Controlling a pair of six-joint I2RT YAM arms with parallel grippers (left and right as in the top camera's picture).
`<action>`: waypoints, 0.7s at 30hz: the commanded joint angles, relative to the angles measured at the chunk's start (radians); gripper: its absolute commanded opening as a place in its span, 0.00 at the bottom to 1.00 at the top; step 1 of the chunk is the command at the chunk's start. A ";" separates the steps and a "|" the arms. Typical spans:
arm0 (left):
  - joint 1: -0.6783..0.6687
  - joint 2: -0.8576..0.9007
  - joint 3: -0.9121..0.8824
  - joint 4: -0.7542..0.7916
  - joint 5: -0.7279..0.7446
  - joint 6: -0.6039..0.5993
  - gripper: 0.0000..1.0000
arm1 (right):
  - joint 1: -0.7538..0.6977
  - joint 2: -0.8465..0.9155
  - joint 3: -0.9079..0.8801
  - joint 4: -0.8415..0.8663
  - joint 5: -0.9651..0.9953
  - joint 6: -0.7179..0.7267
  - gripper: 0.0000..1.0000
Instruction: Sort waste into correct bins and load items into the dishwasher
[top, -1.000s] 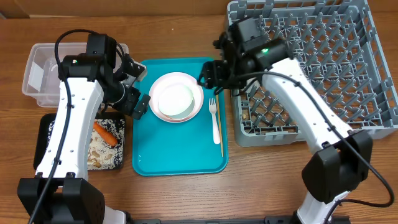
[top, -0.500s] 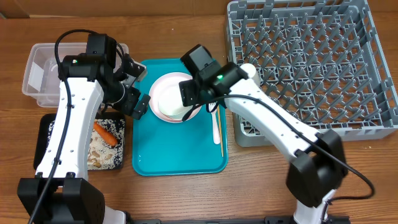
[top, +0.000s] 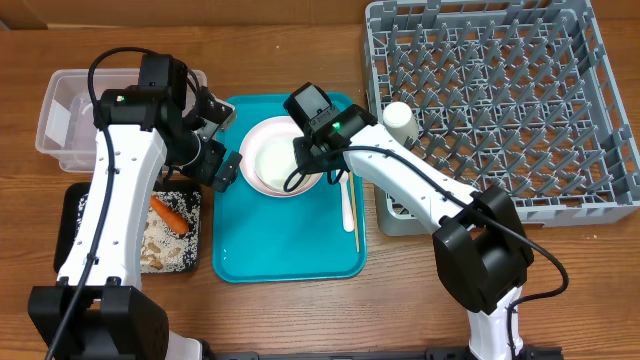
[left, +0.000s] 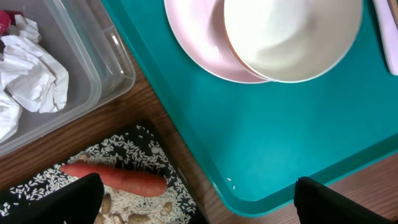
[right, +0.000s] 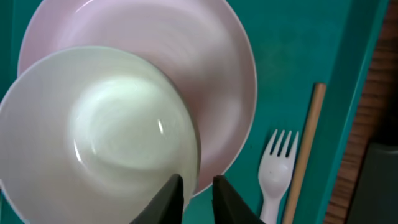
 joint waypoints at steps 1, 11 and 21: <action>0.005 -0.012 0.013 0.000 -0.003 0.000 1.00 | -0.002 -0.007 0.000 0.004 0.013 0.006 0.12; 0.005 -0.012 0.013 0.000 -0.003 0.000 1.00 | -0.004 -0.017 0.000 0.003 -0.058 0.006 0.06; 0.005 -0.012 0.013 0.000 -0.003 0.000 1.00 | -0.015 -0.018 0.000 0.025 -0.058 0.006 0.29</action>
